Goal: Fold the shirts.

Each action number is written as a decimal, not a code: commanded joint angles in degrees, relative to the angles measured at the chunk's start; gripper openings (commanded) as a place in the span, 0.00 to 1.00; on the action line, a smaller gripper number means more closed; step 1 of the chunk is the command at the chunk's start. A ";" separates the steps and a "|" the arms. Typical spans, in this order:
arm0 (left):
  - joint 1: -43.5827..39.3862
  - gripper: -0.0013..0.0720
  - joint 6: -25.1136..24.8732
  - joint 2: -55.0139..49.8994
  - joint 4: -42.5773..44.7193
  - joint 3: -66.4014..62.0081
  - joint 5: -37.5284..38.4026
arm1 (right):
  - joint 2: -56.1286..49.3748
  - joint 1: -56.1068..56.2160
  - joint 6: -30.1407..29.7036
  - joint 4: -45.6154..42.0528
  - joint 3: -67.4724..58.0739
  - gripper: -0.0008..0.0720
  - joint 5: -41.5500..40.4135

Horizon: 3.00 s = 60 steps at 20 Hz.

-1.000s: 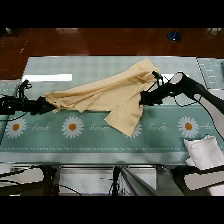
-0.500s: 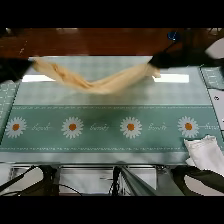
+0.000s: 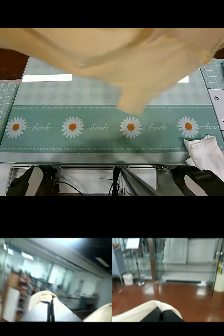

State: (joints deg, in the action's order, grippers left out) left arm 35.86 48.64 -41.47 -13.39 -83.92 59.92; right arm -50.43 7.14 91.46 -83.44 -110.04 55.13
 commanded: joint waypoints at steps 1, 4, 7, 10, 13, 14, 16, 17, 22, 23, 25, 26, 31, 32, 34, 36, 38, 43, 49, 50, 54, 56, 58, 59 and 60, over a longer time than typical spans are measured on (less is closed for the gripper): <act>1.01 0.06 0.07 6.91 8.35 -6.10 -5.33 | 4.48 0.07 3.19 -5.70 -4.24 0.04 4.11; 0.92 0.06 8.22 11.10 21.05 -6.64 -5.49 | 6.75 0.07 4.35 -7.96 -4.24 0.04 10.29; 0.92 0.06 17.55 15.19 36.79 -6.64 -2.08 | 9.09 0.07 4.33 -7.13 -4.24 0.04 11.37; 0.92 0.06 27.12 19.65 52.15 -6.69 4.79 | 11.15 0.07 4.33 -8.83 -4.24 0.04 16.98; 0.92 0.06 29.73 22.56 58.21 -6.67 17.14 | 11.96 0.07 4.33 -11.74 -4.24 0.04 28.92; 0.92 0.06 29.79 23.06 59.60 -6.67 21.29 | 11.52 0.07 4.22 -12.31 -4.22 0.04 33.70; 0.92 0.06 31.30 22.86 63.47 -6.45 29.14 | 8.90 0.07 1.18 -14.45 -4.22 0.04 45.35; 0.90 0.06 32.24 22.18 65.22 -5.40 33.38 | 6.45 0.04 -2.38 -17.14 -4.17 0.04 51.63; 0.17 0.06 32.61 21.57 68.48 17.27 29.03 | -7.63 0.07 -5.79 -20.00 2.82 0.04 46.84; 0.17 0.06 31.98 20.94 67.78 23.08 24.68 | -11.82 0.04 -7.10 -20.17 3.41 0.04 42.51; 0.07 0.06 29.81 17.03 64.35 30.73 18.56 | -20.15 0.04 -7.52 -21.00 3.43 0.04 33.66; -0.11 0.06 27.98 14.01 63.06 32.44 16.74 | -23.93 0.07 -7.54 -20.35 3.43 0.04 29.53; -7.67 0.06 22.32 -2.32 63.04 29.14 -2.27 | -37.00 0.07 -8.13 -15.19 3.43 0.04 10.14; -10.99 0.06 19.82 -5.03 63.06 27.34 -7.67 | -38.12 0.07 -8.13 -15.28 3.45 0.04 6.36; -18.60 0.06 14.23 -9.84 63.06 23.96 -18.99 | -39.47 0.04 -8.09 -15.28 3.45 0.04 -1.88; -26.12 0.06 10.10 -14.75 63.12 21.29 -29.75 | -40.37 0.04 -7.23 -15.47 3.45 0.04 -8.07; -31.36 0.06 9.64 -19.78 63.12 20.15 -37.24 | -41.16 0.02 -6.58 -15.89 3.45 0.04 -10.45; -35.69 0.06 7.48 -31.17 64.28 20.17 -41.03 | -44.57 -4.15 -2.64 -15.56 3.45 0.04 -11.65; -35.74 0.06 7.52 -38.93 64.92 20.09 -53.24 | -51.82 -13.14 -3.67 -5.38 3.45 0.04 -11.67; -35.95 0.06 7.52 -40.15 64.83 19.78 -54.03 | -53.07 -13.49 -5.86 -3.67 3.45 0.04 -11.52; -38.34 0.06 7.52 -45.92 64.83 16.96 -55.91 | -57.31 -12.26 -10.08 -1.01 3.45 0.04 -11.74; -39.43 0.06 7.52 -48.52 64.83 15.45 -58.23 | -59.06 -12.13 -10.08 -0.07 3.45 0.04 -11.67; -40.11 0.06 7.52 -51.15 64.83 13.57 -60.02 | -60.37 -12.13 -10.08 1.11 3.45 0.04 -11.72; -40.15 0.06 7.52 -52.33 64.83 12.68 -60.50 | -60.85 -12.13 -10.08 1.25 3.45 0.04 -11.69; -40.15 0.06 7.52 -53.53 64.83 11.76 -61.00 | -61.20 -12.15 -10.10 1.60 3.45 0.04 -11.58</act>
State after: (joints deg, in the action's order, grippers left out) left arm -3.64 56.12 -91.55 51.40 -69.84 1.50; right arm -109.93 -5.04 81.89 -83.61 -106.61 43.40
